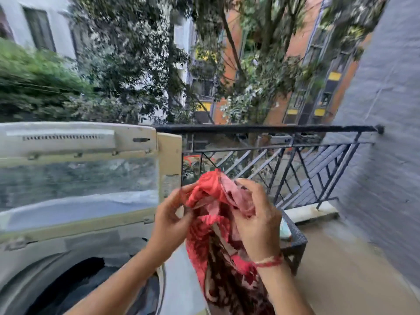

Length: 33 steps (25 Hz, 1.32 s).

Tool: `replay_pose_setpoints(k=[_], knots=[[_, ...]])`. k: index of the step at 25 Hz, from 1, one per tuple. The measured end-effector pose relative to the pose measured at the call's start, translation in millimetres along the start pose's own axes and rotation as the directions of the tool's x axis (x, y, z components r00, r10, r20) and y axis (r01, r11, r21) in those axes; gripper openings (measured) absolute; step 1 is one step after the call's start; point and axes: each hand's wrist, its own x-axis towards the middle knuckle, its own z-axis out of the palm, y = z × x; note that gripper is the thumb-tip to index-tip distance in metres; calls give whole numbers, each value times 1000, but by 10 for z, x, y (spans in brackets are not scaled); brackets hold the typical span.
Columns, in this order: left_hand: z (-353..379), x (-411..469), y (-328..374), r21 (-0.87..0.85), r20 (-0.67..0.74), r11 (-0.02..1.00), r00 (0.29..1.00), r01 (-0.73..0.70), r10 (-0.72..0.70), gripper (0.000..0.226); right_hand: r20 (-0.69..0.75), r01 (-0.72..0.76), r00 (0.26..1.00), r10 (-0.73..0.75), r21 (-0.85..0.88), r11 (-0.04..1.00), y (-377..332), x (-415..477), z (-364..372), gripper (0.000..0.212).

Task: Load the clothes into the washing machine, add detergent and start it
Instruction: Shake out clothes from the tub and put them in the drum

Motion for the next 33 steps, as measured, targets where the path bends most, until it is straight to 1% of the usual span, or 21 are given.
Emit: replay_pose_setpoints(k=[2,5,7,8,10,11,12,15,16,18,19,20,22,23,24,25,26,27,29,31,33], knots=[[-478,38,213,-79,-106,997,994,-3,-6,32,62,48,996,-61,194,980,-395,322,209,21],[-1097,12,382,-95,-123,994,991,46,-58,37,319,-109,947,-20,382,918,-667,729,549,27],[-1440,-82,346,-13,32,988,988,155,-154,52,565,-253,825,-3,373,893,-706,834,806,34],[-1579,-127,281,52,93,975,971,218,-222,54,689,-326,725,8,332,885,-687,822,909,36],[-1810,-223,148,135,66,924,927,359,-370,33,853,-401,522,26,218,890,-602,720,1120,40],[-1919,-276,71,143,1,890,899,432,-437,25,875,-399,480,62,155,904,-549,642,1206,45],[-2003,-326,2,140,-65,861,872,489,-485,20,864,-383,491,113,97,919,-494,535,1261,51],[-2191,-463,-153,157,-184,783,797,602,-576,13,747,-319,619,242,-41,947,-374,-113,1324,87],[-2240,-498,-208,145,-203,768,779,623,-593,12,756,-274,613,229,-68,959,-378,-443,1328,100],[-2284,-541,-282,145,-227,760,769,633,-597,13,844,-195,488,221,-142,971,-401,-1083,1316,114],[-2285,-562,-288,140,-222,762,770,632,-597,17,860,-198,449,242,-168,966,-385,-1316,1345,110],[-2295,-591,-321,123,-202,765,771,632,-604,24,852,-222,468,233,-142,965,-320,-1450,1403,96],[-2310,-648,-308,49,-126,751,750,658,-649,36,761,-365,601,244,-10,931,-247,-1443,1571,45],[-2341,-666,-296,-55,-112,736,729,674,-676,35,687,-486,655,316,62,872,-227,-1350,1596,25],[-2378,-678,-287,-204,-132,719,709,665,-693,30,631,-669,632,450,152,728,-188,-1199,1574,16],[-2441,-674,-295,-336,-188,695,678,635,-711,21,607,-816,548,575,237,527,-89,-1032,1502,11],[-2526,-674,-309,-424,-250,678,642,601,-725,13,609,-886,464,643,323,334,43,-872,1400,8],[-2617,-671,-359,-426,-311,676,604,602,-734,15,647,-905,395,653,395,156,180,-740,1251,20],[-2745,-671,-427,-399,-387,675,553,621,-738,22,679,-864,311,665,494,-101,449,-575,1038,31],[-2822,-652,-491,-421,-446,668,502,613,-741,24,645,-833,221,732,515,-201,583,-514,1027,24],[-2889,-612,-537,-416,-494,679,476,605,-727,24,597,-853,158,787,484,-197,620,-514,1161,30]])
